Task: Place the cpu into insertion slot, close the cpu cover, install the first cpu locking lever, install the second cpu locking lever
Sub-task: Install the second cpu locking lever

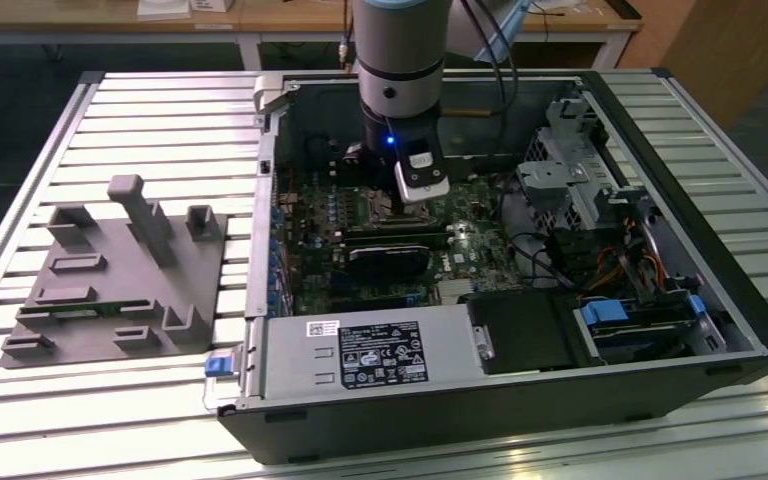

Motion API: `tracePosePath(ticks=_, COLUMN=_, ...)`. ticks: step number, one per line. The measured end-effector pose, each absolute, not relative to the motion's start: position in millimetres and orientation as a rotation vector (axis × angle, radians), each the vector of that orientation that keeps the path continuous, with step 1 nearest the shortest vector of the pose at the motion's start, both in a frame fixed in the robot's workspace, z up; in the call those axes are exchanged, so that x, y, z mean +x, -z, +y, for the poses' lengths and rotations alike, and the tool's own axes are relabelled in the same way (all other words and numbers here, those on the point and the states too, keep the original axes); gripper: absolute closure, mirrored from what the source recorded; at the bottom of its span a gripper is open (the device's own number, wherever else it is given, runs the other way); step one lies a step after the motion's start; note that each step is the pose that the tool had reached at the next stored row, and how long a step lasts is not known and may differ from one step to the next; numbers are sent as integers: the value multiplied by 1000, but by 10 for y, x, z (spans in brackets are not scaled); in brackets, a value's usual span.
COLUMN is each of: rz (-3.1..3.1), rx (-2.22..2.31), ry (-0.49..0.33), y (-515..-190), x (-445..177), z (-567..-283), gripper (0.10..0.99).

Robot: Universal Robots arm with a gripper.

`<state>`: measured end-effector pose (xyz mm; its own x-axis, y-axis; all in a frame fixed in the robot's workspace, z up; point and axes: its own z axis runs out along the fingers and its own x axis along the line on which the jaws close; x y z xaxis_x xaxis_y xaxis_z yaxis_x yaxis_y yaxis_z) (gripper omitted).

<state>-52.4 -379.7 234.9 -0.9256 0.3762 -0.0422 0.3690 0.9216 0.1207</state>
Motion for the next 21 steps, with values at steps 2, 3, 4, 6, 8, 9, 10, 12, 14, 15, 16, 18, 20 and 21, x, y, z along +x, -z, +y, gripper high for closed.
tracePosePath(ticks=2, rz=3017, rx=584, ry=-177, y=-2334, x=-539, z=-3825, gripper=980)
tracePosePath(ticks=3, rz=3017, rx=583, ry=-180, y=-2327, x=-546, z=-3839, gripper=980)
tracePosePath(ticks=4, rz=3018, rx=582, ry=-184, y=-2319, x=-552, z=-3852, gripper=980)
tracePosePath(ticks=6, rz=3019, rx=582, ry=-196, y=-2302, x=-566, z=-3874, gripper=980)
tracePosePath(ticks=8, rz=3020, rx=581, ry=-210, y=-2285, x=-584, z=-3894, gripper=980)
tracePosePath(ticks=9, rz=3020, rx=580, ry=-218, y=-2276, x=-594, z=-3903, gripper=980)
tracePosePath(ticks=10, rz=3021, rx=580, ry=-225, y=-2268, x=-605, z=-3911, gripper=980)
tracePosePath(ticks=12, rz=3022, rx=577, ry=-237, y=-2249, x=-628, z=-3921, gripper=980)
tracePosePath(ticks=14, rz=3024, rx=572, ry=-248, y=-2229, x=-654, z=-3925, gripper=980)
tracePosePath(ticks=15, rz=3025, rx=569, ry=-254, y=-2219, x=-667, z=-3926, gripper=980)
tracePosePath(ticks=16, rz=3026, rx=565, ry=-260, y=-2207, x=-679, z=-3926, gripper=980)
tracePosePath(ticks=18, rz=3028, rx=557, ry=-271, y=-2184, x=-698, z=-3926, gripper=980)
tracePosePath(ticks=20, rz=3030, rx=552, ry=-279, y=-2161, x=-711, z=-3927, gripper=980)
tracePosePath(ticks=21, rz=3030, rx=550, ry=-283, y=-2150, x=-715, z=-3927, gripper=980)
